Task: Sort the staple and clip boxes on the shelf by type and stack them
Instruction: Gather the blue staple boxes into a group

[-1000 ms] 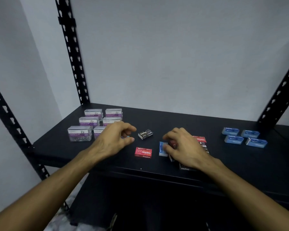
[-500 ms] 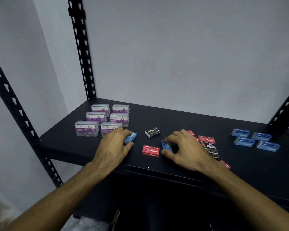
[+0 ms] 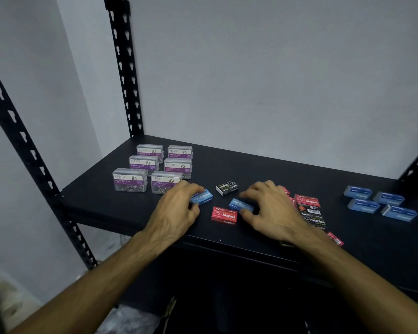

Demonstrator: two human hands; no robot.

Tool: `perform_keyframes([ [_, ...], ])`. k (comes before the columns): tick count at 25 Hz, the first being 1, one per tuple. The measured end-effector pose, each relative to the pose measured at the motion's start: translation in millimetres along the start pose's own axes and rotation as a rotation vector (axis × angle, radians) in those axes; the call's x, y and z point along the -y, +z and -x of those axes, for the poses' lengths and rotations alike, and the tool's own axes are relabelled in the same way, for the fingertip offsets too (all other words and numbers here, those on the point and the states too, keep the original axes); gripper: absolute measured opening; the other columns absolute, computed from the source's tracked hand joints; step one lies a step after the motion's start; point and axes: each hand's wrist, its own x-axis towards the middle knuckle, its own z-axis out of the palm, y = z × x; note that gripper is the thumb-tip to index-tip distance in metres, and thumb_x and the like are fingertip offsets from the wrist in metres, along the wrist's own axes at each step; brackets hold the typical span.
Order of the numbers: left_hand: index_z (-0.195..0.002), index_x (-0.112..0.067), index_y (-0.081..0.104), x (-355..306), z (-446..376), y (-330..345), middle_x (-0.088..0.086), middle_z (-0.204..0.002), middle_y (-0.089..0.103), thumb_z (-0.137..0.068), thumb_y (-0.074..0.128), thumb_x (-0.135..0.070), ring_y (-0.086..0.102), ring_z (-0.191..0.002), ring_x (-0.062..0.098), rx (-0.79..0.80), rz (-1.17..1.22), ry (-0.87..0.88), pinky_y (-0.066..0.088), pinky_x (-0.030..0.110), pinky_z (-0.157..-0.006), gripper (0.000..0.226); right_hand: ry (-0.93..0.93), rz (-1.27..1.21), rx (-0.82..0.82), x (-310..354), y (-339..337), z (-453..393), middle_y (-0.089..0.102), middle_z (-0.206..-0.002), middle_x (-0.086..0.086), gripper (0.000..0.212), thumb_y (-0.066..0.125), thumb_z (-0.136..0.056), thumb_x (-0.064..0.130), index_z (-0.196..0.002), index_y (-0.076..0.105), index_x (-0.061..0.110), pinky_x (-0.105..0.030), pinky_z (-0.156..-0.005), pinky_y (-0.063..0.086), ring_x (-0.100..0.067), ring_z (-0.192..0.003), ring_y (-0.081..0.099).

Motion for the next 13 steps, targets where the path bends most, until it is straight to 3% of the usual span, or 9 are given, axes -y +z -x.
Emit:
perform_keyframes([
  [6,-0.137,-0.025,0.055,2,-6,-2,-0.005,-0.132,0.060,-0.087,0.064,-0.005,0.051,-0.125,0.012,0.121,0.099,-0.045,0.043,0.034,-0.108,0.054,0.013,0.019,0.029,-4,-3,-3,0.055,-0.128,0.010,0.037,0.055,-0.089,0.052,-0.117,0.066,0.031,-0.034,-0.103,0.027,-0.013,-0.123,0.040],
  [10,-0.136,-0.024,0.055,-1,-8,-4,-0.008,-0.127,0.060,-0.085,0.065,0.000,0.053,-0.121,0.008,0.145,0.129,-0.020,0.042,0.026,-0.106,0.057,0.011,-0.006,0.012,-5,-4,-3,0.056,-0.122,0.011,0.033,0.058,-0.087,0.049,-0.114,0.065,0.030,-0.032,-0.101,0.028,-0.013,-0.121,0.042],
  [13,-0.135,-0.025,0.055,-2,-11,-5,-0.009,-0.118,0.057,-0.084,0.066,0.000,0.055,-0.113,0.009,0.172,0.125,-0.001,0.048,0.030,-0.101,0.058,0.009,-0.050,-0.007,-3,-4,-1,0.059,-0.110,0.013,0.028,0.061,-0.086,0.046,-0.109,0.063,0.031,-0.030,-0.099,0.028,-0.011,-0.112,0.045],
])
